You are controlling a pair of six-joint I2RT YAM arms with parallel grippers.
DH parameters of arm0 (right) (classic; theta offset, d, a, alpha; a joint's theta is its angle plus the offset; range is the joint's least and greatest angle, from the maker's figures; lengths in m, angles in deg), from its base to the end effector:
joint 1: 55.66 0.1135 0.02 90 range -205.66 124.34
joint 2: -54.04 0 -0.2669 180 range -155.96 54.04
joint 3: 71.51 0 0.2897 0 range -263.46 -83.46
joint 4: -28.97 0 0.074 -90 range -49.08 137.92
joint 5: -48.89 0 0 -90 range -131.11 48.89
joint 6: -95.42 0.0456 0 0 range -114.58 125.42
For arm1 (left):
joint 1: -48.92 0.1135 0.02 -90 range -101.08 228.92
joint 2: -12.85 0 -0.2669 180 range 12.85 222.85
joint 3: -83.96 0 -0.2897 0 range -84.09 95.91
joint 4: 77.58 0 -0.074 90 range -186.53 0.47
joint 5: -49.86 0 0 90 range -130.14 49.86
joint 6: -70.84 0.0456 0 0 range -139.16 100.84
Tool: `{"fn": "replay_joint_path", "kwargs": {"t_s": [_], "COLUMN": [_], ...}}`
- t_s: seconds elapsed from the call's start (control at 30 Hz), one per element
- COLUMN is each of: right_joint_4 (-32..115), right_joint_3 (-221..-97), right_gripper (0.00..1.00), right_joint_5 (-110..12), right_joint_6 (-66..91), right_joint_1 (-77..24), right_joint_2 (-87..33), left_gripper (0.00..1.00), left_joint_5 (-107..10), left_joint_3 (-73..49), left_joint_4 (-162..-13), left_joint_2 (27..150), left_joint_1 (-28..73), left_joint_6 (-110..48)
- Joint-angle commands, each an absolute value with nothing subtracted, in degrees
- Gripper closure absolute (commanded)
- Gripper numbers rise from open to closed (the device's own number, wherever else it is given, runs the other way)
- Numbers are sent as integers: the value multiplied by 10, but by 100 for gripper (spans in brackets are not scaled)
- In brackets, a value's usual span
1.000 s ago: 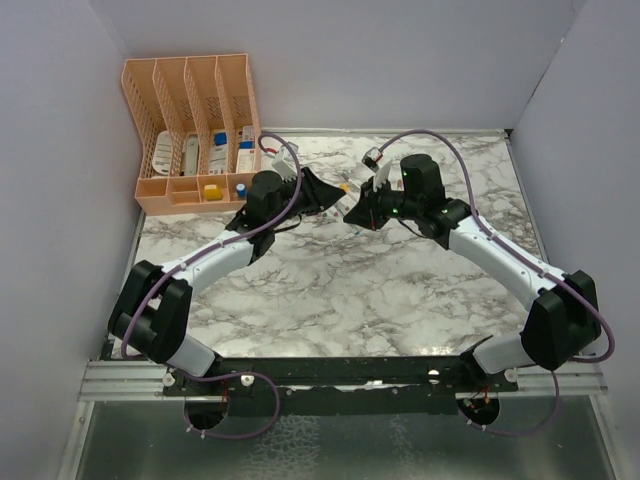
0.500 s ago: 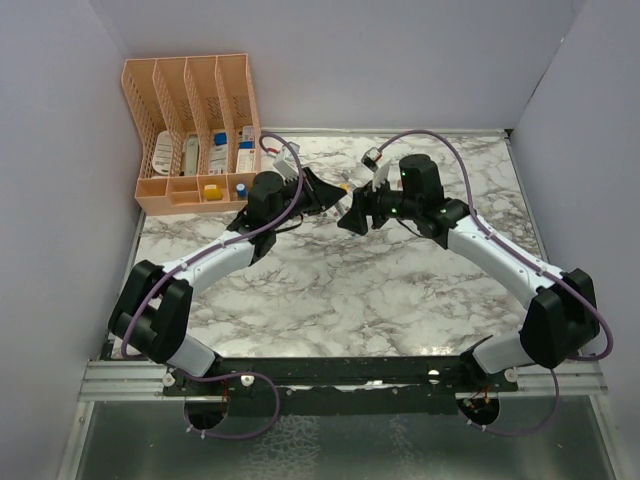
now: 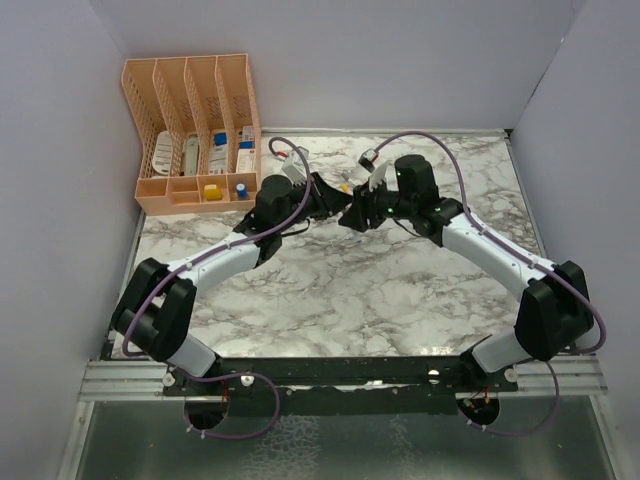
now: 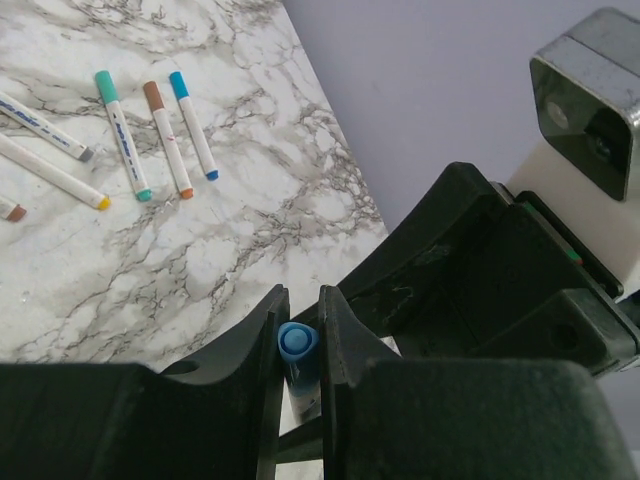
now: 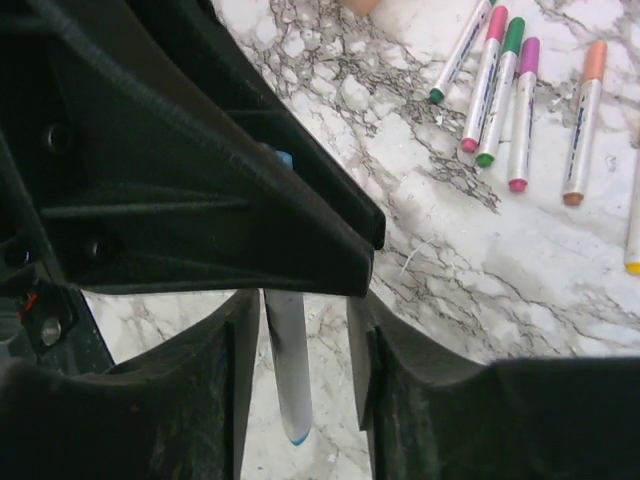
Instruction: Open the pen caps
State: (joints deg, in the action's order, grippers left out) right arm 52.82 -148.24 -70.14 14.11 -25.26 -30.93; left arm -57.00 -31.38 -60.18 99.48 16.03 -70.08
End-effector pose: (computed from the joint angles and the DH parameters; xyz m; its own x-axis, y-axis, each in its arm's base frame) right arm 0.3164 0.2113 0.2774 -0.5734 -0.1832 -0.7985 -0.7187 0.5805 0.3828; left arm 0.3205 -0.2230 0.2622 -0.6340 -0.4747 -0.6105 0.4287 0.4412 -0.7884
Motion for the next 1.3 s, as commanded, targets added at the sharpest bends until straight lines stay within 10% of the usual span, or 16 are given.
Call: {"fn": "replay_joint_path", "kwargs": {"t_s": [0.0, 0.17, 0.97, 1.27], "right_joint_4": [505, 501, 543, 565], "right_joint_3": [-1504, -1497, -1285, -1307], "right_gripper": [67, 98, 99, 99], "right_joint_5": [-700, -692, -666, -483], "right_joint_6": [145, 144, 154, 214], "right_joint_1": [-249, -249, -248, -248], "right_joint_2": [-319, -308, -188, -221], "left_gripper": [100, 100, 100, 100], "left_joint_5": [-554, -542, -501, -433], "left_joint_3": [-297, -298, -257, -294], "left_joint_4": [-589, -589, -659, -882], "left_joint_2": [1005, 1006, 1042, 1014], "left_joint_1": [145, 141, 298, 259], "left_joint_6": [-702, -700, -642, -542]}}
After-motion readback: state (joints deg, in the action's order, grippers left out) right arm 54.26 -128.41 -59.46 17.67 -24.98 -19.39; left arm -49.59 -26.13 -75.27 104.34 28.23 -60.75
